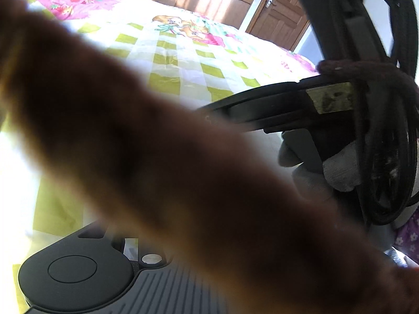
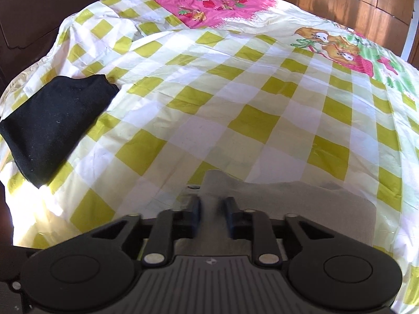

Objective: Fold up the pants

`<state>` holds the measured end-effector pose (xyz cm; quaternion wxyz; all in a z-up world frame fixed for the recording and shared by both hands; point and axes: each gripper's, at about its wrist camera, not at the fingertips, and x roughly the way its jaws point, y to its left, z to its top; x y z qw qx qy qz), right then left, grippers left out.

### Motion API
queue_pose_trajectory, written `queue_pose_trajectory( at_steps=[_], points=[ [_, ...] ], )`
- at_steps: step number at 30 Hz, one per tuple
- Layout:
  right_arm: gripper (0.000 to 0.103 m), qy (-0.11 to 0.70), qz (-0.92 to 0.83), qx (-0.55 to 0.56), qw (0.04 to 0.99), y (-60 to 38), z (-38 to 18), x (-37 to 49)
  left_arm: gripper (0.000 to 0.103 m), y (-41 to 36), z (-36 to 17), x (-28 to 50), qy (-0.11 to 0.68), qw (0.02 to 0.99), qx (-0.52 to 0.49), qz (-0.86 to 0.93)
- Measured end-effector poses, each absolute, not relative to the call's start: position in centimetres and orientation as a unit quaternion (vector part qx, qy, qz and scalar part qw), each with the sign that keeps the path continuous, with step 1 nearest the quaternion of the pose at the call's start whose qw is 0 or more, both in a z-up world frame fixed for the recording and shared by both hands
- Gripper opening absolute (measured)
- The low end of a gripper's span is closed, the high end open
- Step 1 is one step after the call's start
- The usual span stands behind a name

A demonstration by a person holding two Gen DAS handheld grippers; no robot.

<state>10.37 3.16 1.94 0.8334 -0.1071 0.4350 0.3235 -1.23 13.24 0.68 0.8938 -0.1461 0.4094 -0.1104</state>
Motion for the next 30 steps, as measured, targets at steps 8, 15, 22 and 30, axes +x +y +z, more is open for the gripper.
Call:
queue_pose_trajectory(
  at_steps=[8,15,22,30],
  points=[
    [0.021,0.389,0.363,-0.088,0.842,3.4,6.2,8.3,0.013,14.2,2.0,-2.5,0.381,0.903,-0.166,-0.107],
    [0.021,0.404,0.420,-0.155,0.798,8.9,0.9,7.1,0.013,16.1,0.1,-2.8,0.424,0.881,-0.196,-0.071],
    [0.028,0.431,0.494,-0.164,0.737,10.2,-1.6,7.1,0.014,17.0,-1.5,-2.6,0.462,0.859,-0.214,-0.054],
    [0.029,0.460,0.530,-0.090,0.707,8.2,0.0,7.4,0.020,16.9,-1.3,-2.6,0.464,0.859,-0.213,-0.045]
  ],
)
